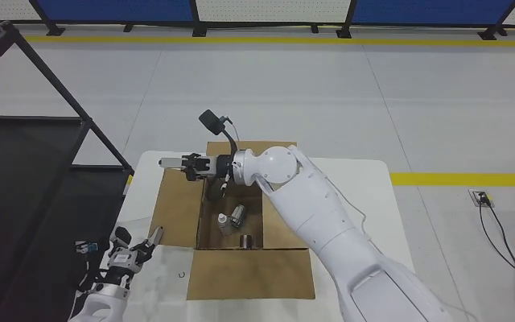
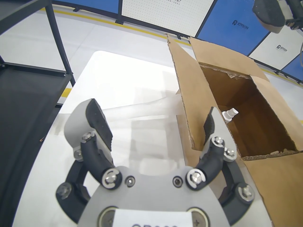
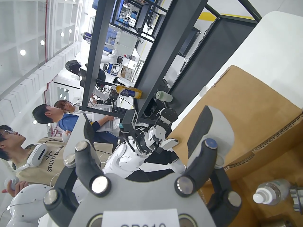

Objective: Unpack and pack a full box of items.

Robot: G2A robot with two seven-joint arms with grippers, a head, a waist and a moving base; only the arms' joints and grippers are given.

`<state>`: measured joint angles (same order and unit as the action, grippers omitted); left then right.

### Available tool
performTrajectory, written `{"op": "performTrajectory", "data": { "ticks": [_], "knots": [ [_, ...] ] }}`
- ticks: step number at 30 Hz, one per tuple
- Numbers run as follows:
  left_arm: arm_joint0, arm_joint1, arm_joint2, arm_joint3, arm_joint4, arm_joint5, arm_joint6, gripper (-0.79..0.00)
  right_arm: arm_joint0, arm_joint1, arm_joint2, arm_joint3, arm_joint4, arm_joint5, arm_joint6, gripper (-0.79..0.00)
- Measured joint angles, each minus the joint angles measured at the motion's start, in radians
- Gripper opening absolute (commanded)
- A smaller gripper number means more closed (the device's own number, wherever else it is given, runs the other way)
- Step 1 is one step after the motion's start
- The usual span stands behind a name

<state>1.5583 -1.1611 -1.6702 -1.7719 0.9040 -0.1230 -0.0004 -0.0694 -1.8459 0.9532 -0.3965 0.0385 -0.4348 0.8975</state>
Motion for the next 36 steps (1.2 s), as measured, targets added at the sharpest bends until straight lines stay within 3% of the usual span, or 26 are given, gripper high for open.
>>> {"op": "performTrajectory", "data": {
  "ticks": [9, 20, 36],
  "knots": [
    [-0.007, 0.001, 0.002, 0.013, 0.017, -0.029, -0.044, 0.000, -0.044, 0.028, 0.038, -0.063, 0.002, -0.018, -0.005, 0.000],
    [-0.007, 0.001, 0.003, 0.013, 0.018, -0.029, -0.050, 0.000, -0.052, 0.029, 0.037, -0.072, -0.003, -0.016, -0.013, 0.000],
    [-0.029, 0.001, -0.023, 0.070, 0.008, -0.018, -0.099, 0.000, -0.212, 0.090, 0.092, -0.336, -0.073, -0.020, -0.008, 0.000]
  ]
}}
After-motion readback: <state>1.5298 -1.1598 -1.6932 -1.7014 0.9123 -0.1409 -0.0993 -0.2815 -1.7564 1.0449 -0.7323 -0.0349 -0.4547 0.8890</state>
